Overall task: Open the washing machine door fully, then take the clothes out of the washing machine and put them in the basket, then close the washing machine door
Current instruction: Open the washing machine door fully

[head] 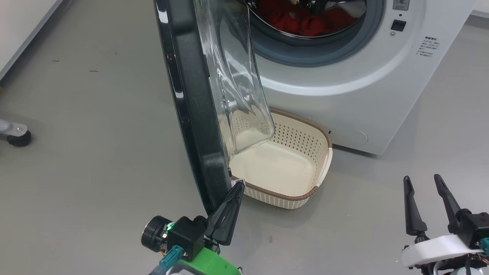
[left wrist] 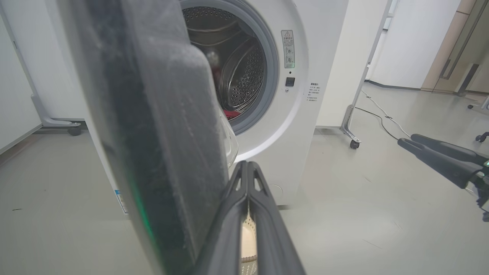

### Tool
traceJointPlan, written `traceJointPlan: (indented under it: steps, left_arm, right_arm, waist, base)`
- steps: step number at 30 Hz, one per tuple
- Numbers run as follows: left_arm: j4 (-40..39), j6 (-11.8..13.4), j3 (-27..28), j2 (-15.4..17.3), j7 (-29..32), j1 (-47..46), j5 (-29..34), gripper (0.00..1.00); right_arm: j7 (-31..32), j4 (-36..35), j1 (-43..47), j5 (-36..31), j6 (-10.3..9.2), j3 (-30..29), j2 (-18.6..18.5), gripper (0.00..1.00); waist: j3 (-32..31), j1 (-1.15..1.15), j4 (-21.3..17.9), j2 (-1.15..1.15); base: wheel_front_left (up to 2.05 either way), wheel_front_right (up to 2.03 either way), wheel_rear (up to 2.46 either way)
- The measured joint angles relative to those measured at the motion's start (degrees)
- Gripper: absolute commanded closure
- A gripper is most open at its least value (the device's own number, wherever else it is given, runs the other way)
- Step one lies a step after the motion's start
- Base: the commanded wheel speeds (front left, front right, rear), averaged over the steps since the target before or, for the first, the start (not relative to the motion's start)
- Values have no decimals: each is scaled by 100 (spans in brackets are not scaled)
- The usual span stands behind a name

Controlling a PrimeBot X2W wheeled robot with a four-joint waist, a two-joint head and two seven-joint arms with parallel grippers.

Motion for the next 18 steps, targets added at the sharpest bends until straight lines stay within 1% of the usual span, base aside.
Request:
traceJointPlan:
  steps: [8,15,18]
  left_arm:
    - [-53,78,82,-8,-67,5,-54,100]
    - [-46,141,264,-8,-75,13,-53,100]
    - [-45,145,436,-13,-116,29,-37,100]
  right_arm:
    - [0,-12,-2,0,1,-55,-1,0]
    - [0,-20,-1,0,1,-146,-1,0]
    - [0,-18,-2,-7,7,-131,0,0]
  waist:
    - [48,0,162,0]
    - [58,0,296,0]
    - [66,0,327,0]
  base:
    - [0,0,0]
    - [0,0,0]
    - [0,0,0]
